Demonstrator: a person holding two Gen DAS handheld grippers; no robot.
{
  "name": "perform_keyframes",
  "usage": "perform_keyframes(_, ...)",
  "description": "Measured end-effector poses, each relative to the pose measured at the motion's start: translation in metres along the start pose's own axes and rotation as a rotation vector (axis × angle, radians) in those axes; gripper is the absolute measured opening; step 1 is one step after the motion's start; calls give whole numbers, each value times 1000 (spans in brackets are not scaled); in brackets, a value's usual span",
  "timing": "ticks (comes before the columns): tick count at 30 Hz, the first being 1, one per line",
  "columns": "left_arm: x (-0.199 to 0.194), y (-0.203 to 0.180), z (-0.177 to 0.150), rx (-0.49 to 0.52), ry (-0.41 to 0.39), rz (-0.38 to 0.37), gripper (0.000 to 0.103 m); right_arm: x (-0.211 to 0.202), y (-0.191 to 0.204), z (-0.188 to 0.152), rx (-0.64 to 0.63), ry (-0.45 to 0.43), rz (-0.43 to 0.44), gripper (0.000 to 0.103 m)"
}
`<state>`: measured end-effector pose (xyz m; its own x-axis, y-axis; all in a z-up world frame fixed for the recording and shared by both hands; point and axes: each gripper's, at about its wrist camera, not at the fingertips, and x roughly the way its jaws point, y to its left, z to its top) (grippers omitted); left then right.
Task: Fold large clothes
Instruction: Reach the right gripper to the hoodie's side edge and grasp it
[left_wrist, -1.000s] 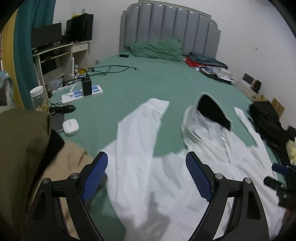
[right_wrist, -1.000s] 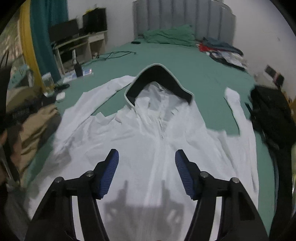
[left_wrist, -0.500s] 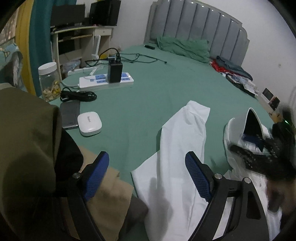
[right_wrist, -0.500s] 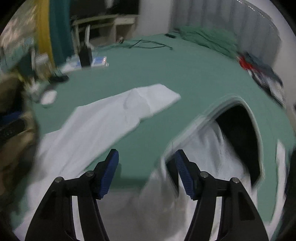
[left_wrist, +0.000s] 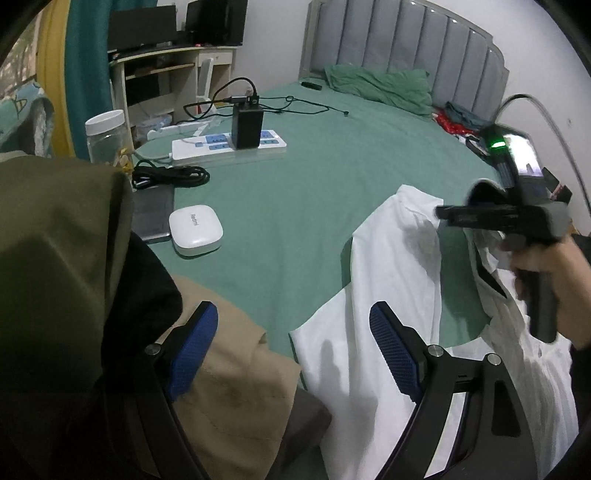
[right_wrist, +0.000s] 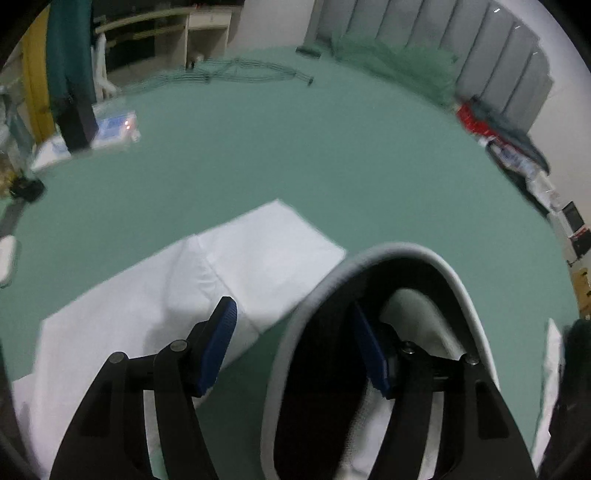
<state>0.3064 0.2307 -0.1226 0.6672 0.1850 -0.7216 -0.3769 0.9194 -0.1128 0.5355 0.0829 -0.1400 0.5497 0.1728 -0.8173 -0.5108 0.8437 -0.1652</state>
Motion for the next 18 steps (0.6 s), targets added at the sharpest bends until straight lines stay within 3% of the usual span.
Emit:
perform_keyframes(4, -6, 1, 1, -17, -3, -15, 88, -32, -13, -16, 45, -10, -58, 64)
perform_keyframes(7, -11, -2, 3, -17, -19, -16, 88, -57, -20, -19, 107, -57, -32, 64)
perform_keyframes(9, -14, -6, 3, -10, -28, -11, 88, -66, 0, -15, 55, -111, 10, 64)
perform_keyframes(12, -14, -12, 1, 16, -35, 7, 88, -55, 31, -3, -20, -108, 72, 64)
perform_keyframes(16, -8, -15, -1, 28, -22, 15, 88, -1, 37, 13, 30, 11, 154, 64)
perform_keyframes(18, -2, -15, -5, 38, -5, 25, 88, 13, 41, 13, 8, 7, 113, 64)
